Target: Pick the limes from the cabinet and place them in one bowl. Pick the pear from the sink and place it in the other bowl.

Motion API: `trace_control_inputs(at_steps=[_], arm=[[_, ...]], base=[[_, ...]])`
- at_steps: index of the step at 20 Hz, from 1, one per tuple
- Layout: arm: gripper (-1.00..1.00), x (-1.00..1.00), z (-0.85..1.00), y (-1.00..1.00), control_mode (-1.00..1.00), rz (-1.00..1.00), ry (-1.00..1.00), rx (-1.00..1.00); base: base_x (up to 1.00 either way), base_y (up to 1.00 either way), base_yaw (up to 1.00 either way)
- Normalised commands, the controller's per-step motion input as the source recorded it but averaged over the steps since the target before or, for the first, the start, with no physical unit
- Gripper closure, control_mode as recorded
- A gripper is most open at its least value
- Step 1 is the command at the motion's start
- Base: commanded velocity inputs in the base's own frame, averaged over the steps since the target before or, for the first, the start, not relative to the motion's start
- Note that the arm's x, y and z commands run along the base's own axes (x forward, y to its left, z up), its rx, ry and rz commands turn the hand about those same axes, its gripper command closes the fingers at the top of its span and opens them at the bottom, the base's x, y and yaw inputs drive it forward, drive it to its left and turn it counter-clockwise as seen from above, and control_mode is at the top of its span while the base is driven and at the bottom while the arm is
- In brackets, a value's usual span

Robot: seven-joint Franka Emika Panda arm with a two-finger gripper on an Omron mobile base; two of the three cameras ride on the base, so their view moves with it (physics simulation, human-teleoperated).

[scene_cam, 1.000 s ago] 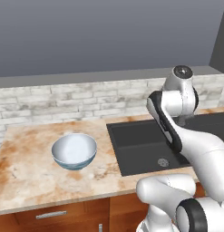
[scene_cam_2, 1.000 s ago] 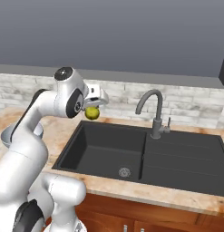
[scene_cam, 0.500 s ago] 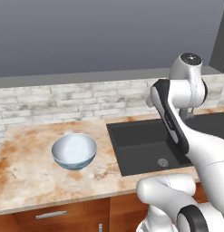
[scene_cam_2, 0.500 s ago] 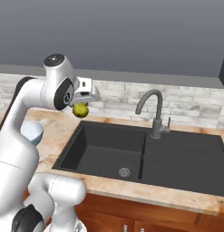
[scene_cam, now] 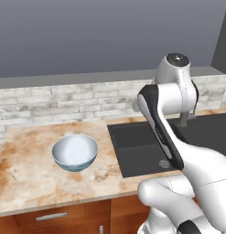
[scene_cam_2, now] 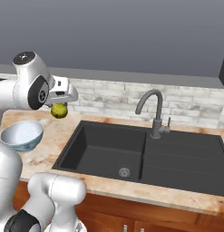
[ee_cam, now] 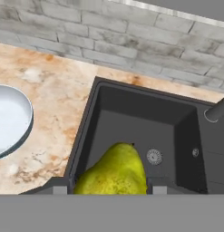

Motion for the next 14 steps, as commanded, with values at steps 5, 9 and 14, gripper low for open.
trace_control_inputs(at_steps=[5, 9, 14], arm=[[1.00, -0.03, 0.08, 0.70, -1.00, 0.00, 0.00, 0.01], [1.00, 0.00, 0.00, 0.52, -1.00, 0.00, 0.00, 0.03], [1.00, 0.00, 0.00, 0.40, -1.00, 0.00, 0.00, 0.06]], base=[[0.00, 0.00, 0.00], [0.00, 0.00, 0.00], [0.00, 0.00, 0.00]])
